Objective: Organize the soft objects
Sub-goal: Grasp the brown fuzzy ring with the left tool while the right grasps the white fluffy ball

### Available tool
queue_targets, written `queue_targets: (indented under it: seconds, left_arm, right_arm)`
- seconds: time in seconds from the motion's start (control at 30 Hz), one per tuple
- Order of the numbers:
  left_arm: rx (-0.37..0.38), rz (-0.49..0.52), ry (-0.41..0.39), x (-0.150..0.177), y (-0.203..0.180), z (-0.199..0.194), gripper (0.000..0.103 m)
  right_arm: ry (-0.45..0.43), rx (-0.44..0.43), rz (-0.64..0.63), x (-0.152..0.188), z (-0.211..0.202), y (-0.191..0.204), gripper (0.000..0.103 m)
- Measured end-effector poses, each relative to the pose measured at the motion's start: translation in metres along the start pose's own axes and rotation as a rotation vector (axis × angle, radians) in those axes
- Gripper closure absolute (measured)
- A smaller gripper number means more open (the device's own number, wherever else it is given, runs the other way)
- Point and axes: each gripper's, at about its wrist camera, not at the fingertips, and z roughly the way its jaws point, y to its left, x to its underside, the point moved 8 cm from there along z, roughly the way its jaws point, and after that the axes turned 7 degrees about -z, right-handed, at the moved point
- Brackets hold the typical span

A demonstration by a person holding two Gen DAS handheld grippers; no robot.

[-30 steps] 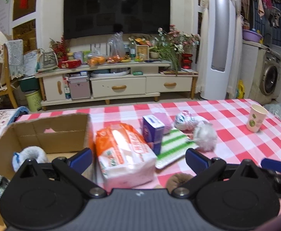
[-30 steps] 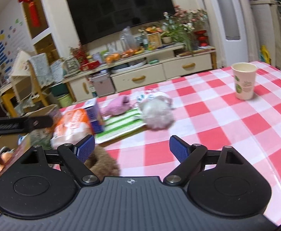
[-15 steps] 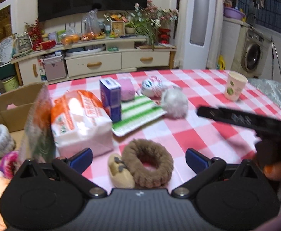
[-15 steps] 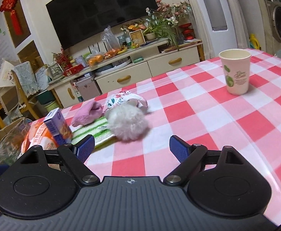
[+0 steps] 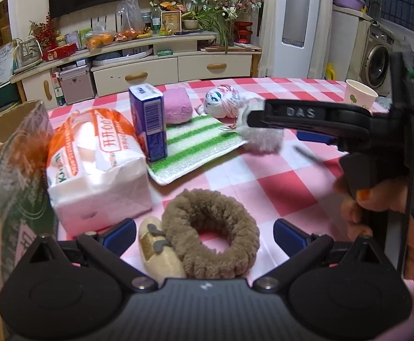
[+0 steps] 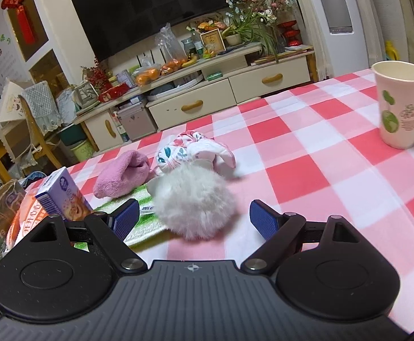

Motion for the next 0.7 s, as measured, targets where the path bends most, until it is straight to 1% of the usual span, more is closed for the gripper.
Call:
queue_targets:
  seconds: [0.27,0.4,0.47,0.57,0.6,0.67,0.7]
  left_arm:
    - [-0.006,0.01,0.014,0.001,-0.004,0.012,0.001]
    - [-0.003,0.007,0.011,-0.001,-0.003,0.014,0.008]
    - [-0.008,-0.001,0.019,0.0,-0.001,0.016,0.009]
    - [-0.011,-0.019,0.037,0.001,0.003,0.02,0.014]
    - [-0.009,-0.027,0.044,0.001,0.003,0.021,0.015]
    - [-0.008,-0.032,0.053,0.002,0.004,0.023,0.016]
    - [-0.007,-0.032,0.057,0.002,0.004,0.024,0.017]
  right_arm:
    - [0.006,-0.018,-0.01,-0.004,0.012,0.0,0.0]
    - [0.017,-0.006,-0.035,-0.002,0.017,0.003,0.0]
    - [0.016,0.005,-0.047,-0.003,0.019,0.002,0.0]
    - [0.011,0.018,-0.052,-0.005,0.021,0.001,0.0]
    - [0.008,0.021,-0.053,-0.005,0.018,0.0,0.002]
    - [0.0,0.024,-0.053,-0.007,0.018,-0.001,0.003]
    - [-0.002,0.025,-0.052,-0.008,0.018,-0.002,0.008]
